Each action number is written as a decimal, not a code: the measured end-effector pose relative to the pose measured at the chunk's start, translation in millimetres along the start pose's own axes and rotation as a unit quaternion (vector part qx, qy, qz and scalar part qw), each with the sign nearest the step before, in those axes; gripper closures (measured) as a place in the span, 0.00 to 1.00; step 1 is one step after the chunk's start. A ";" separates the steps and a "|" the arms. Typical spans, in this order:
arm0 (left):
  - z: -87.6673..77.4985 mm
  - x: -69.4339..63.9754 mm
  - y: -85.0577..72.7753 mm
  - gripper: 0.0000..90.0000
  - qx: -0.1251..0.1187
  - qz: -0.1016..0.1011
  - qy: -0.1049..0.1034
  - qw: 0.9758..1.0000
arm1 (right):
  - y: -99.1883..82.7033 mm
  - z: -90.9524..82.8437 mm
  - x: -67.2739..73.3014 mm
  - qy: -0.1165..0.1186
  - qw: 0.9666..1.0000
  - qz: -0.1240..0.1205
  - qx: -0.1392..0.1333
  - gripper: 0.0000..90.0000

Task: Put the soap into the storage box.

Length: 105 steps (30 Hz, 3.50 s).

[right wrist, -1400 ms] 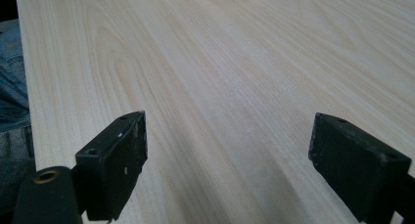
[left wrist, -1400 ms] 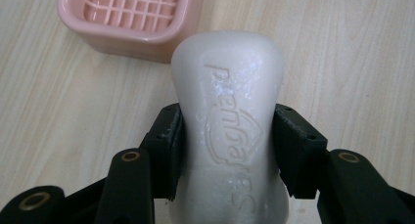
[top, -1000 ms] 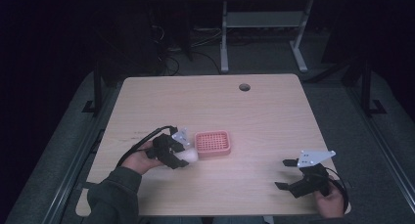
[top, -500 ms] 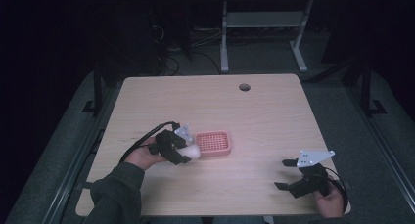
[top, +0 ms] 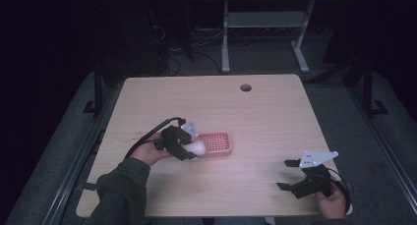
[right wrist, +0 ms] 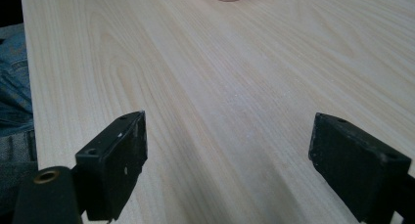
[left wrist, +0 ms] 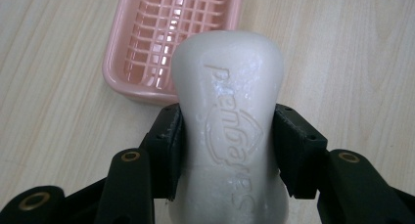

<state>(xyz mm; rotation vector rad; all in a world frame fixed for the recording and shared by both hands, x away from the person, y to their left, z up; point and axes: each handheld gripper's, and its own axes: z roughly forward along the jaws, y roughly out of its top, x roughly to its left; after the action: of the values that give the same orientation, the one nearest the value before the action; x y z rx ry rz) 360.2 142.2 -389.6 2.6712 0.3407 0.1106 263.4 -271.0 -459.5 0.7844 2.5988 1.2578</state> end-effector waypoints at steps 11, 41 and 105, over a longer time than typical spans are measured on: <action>1.1 4.3 15.3 0.55 0.002 0.011 0.000 1.000 | 0.4 -1.2 0.7 -0.003 1.000 -0.002 0.000 0.16; 19.6 26.8 46.4 0.55 -0.001 0.014 -0.006 1.000 | 0.9 -4.9 4.3 -0.009 1.000 -0.005 -0.008 0.16; 70.5 35.9 67.9 0.55 0.050 0.026 -0.021 0.998 | 0.8 -6.5 5.3 -0.007 1.000 -0.006 -0.010 0.16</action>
<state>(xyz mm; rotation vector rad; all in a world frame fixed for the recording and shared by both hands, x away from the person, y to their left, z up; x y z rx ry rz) 419.2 62.7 -422.4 2.7772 0.2699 0.0541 256.9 -272.4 -454.2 0.7695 2.5725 1.2668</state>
